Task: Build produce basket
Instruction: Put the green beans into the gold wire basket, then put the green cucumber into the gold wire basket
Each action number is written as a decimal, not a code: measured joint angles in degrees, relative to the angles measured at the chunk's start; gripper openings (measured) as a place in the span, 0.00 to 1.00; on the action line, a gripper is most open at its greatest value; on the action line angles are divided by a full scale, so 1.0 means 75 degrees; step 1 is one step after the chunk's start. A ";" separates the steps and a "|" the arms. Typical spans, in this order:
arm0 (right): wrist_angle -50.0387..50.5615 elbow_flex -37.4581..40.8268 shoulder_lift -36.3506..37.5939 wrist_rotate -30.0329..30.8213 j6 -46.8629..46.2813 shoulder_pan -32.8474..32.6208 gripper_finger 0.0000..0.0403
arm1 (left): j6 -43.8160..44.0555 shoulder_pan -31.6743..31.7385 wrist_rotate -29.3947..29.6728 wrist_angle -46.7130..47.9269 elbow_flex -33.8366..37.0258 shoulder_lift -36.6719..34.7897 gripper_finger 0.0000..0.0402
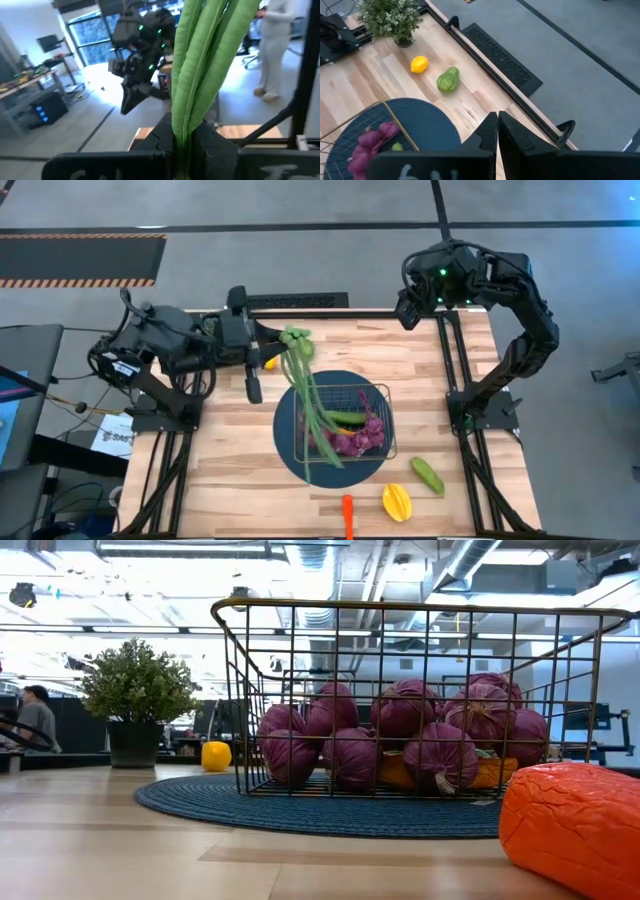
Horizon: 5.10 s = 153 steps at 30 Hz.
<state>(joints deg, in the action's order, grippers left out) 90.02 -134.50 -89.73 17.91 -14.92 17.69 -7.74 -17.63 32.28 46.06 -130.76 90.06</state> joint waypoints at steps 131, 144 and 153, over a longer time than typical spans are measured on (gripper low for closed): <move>0.0002 0.0003 -0.0009 -0.1368 -0.0006 -0.0324 0.09 | 0.1028 0.1649 -0.1909 0.1597 0.4533 0.1327 0.44; -0.0006 0.3221 0.1161 -0.2290 -0.2646 -0.1959 0.09 | 0.2642 0.1354 -0.0854 0.4134 0.4946 -0.0160 0.44; 0.0010 0.6480 0.2491 -0.3130 -0.7514 -0.4663 0.09 | 0.3670 0.0871 -0.0296 0.3911 0.6281 -0.1387 0.44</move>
<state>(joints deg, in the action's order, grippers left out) 90.10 -85.90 -71.05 -5.57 -71.27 -17.28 19.78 -11.10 30.05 75.38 -83.65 79.66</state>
